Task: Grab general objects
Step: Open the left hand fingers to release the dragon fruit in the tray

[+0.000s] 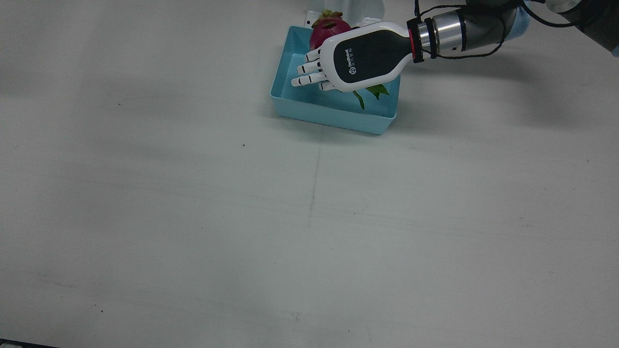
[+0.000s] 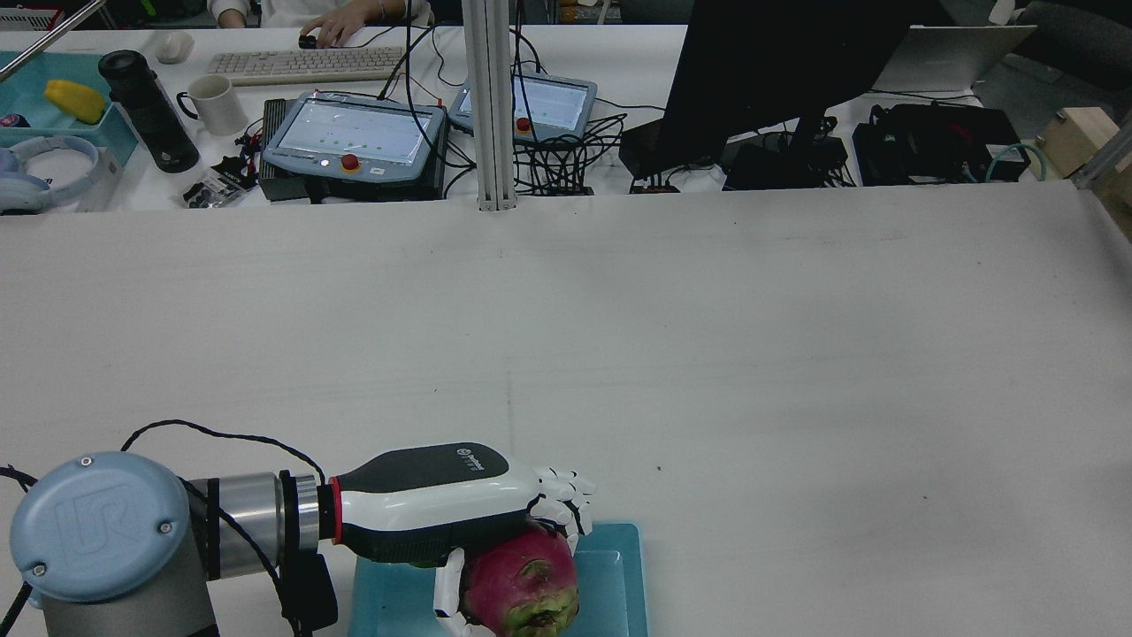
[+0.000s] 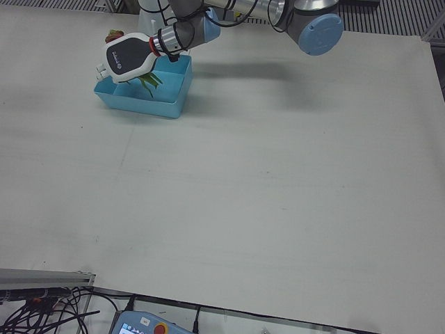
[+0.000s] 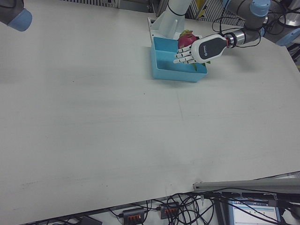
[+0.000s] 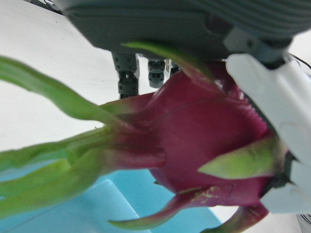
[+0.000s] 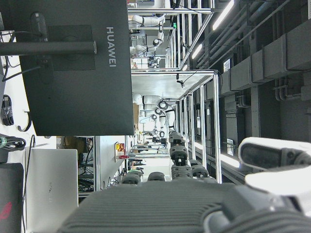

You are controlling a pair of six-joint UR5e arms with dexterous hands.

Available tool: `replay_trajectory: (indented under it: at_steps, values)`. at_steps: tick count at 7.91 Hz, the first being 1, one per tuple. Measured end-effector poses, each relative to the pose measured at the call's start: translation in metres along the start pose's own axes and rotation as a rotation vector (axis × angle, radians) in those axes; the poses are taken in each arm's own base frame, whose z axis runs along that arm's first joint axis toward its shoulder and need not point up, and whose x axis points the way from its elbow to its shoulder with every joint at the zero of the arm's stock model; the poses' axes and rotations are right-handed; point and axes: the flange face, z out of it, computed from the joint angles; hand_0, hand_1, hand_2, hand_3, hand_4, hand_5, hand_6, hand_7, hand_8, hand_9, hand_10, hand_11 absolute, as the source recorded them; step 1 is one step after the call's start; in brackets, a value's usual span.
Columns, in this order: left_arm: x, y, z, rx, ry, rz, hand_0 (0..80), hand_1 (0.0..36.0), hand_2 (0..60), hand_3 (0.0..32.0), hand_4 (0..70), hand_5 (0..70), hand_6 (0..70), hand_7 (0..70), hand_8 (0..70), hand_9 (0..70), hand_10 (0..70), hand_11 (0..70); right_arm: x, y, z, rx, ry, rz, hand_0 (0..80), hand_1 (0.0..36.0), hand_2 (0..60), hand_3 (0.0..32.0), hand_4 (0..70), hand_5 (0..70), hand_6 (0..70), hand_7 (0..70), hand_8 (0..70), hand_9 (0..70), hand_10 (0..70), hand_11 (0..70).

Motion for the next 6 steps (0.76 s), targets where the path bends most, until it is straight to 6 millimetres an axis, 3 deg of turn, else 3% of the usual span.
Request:
replay_trajectory:
  at_steps: [1,5,6]
  values:
    - [-0.005,0.003,0.003,-0.006,-0.011,-0.001,48.8,12.8,8.8,0.0,11.5,43.3,9.5,27.2,3.1,6.8,18.6,28.7,0.000,0.000,0.000,0.000,0.000,0.000,0.0,0.0,0.0,0.0,0.0,0.0,0.0,0.0,0.0,0.0,0.0,0.0]
    - [-0.020,0.010,0.010,-0.021,-0.040,-0.009,48.6,10.6,1.0,0.0,10.4,44.2,7.9,26.2,1.5,4.3,16.9,26.0,0.000,0.000,0.000,0.000,0.000,0.000,0.0,0.0,0.0,0.0,0.0,0.0,0.0,0.0,0.0,0.0,0.0,0.0]
    - [-0.021,0.011,0.010,-0.024,-0.041,-0.011,48.7,13.3,10.0,0.0,9.7,44.8,6.7,24.9,1.1,3.9,16.2,25.2,0.000,0.000,0.000,0.000,0.000,0.000,0.0,0.0,0.0,0.0,0.0,0.0,0.0,0.0,0.0,0.0,0.0,0.0]
